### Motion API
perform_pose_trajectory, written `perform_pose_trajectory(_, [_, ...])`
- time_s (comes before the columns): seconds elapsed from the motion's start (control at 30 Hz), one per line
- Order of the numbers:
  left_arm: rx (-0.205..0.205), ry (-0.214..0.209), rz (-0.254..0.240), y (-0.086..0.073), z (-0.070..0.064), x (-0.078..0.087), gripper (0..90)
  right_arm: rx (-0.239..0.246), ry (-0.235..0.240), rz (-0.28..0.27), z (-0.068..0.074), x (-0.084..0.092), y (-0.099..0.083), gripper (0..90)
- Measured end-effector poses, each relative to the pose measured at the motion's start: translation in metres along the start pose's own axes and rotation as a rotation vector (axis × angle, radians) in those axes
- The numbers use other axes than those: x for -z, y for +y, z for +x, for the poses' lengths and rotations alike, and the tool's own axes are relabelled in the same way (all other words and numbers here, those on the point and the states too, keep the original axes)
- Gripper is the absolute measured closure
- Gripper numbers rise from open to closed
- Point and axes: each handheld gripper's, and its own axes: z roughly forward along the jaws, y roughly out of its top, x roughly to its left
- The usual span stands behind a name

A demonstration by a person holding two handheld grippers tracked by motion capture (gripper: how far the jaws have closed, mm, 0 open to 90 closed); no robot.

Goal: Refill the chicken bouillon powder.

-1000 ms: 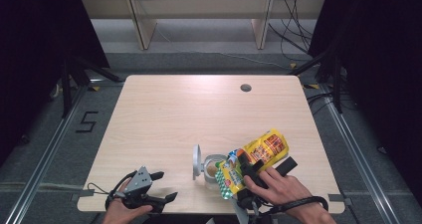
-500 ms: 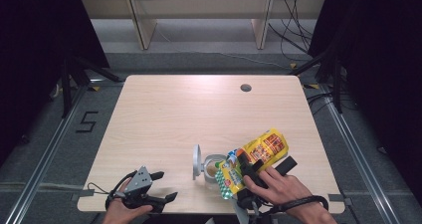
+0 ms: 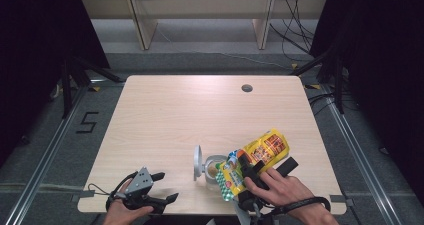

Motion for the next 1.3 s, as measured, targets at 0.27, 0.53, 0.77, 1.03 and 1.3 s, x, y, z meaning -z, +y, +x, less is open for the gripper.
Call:
perform_pose_trajectory(0.27, [0.002,0.002,-0.004,0.0000,-0.0001,-0.0004,16.9,0.001,0.011,0.002,0.0027,-0.0007,0.0026,69.0])
perform_pose_trajectory(0.53, [0.005,0.002,-0.006,0.0000,-0.0001,-0.0005,16.9,0.009,0.017,-0.005,0.0040,-0.0010,0.0043,69.0])
perform_pose_trajectory(0.77, [0.000,-0.001,0.000,0.0001,0.0002,-0.0003,16.9,0.009,0.015,-0.006,0.0035,-0.0012,0.0029,69.2])
perform_pose_trajectory(1.03, [0.002,0.010,-0.003,0.0004,-0.0003,0.0002,16.9,0.022,0.020,0.004,0.0029,-0.0010,0.0019,69.3])
perform_pose_trajectory(1.3, [-0.002,0.001,-0.006,0.0008,0.0007,0.0006,16.9,0.016,0.022,0.004,0.0037,-0.0013,0.0006,69.4])
